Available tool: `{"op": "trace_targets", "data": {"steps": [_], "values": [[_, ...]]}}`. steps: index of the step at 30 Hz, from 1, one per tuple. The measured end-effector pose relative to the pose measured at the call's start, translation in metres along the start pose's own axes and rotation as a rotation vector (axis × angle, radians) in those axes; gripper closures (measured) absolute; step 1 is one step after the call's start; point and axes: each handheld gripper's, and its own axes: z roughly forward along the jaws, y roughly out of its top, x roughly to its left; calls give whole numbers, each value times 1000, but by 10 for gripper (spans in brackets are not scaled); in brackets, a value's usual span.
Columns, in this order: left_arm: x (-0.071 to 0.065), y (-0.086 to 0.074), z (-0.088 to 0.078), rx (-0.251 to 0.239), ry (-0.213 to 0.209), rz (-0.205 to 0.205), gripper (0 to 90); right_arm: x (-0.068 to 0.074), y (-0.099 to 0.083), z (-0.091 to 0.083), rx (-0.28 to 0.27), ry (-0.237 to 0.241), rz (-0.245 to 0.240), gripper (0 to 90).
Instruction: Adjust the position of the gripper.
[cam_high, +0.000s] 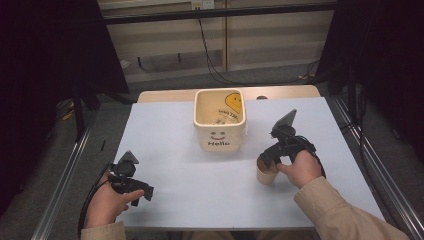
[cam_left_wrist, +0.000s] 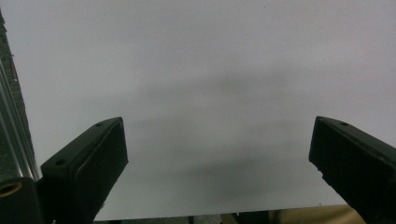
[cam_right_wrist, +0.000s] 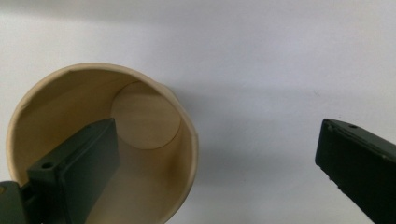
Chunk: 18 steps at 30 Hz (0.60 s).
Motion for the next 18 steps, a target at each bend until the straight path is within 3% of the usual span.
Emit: {"op": "trace_targets", "data": {"steps": [9,10,11,18], "values": [[0,0,0,-4,1,5,43,1,1,-1,1,9,5,0],[0,1,-1,4,7,19,44,0,1,-2,2,9,1,0],[-1,1,0,3,1,5,44,1,2,-4,8,5,2,0],[1,1,-1,-4,10,11,43,1,6,-20,-4,2,-8,0]]}}
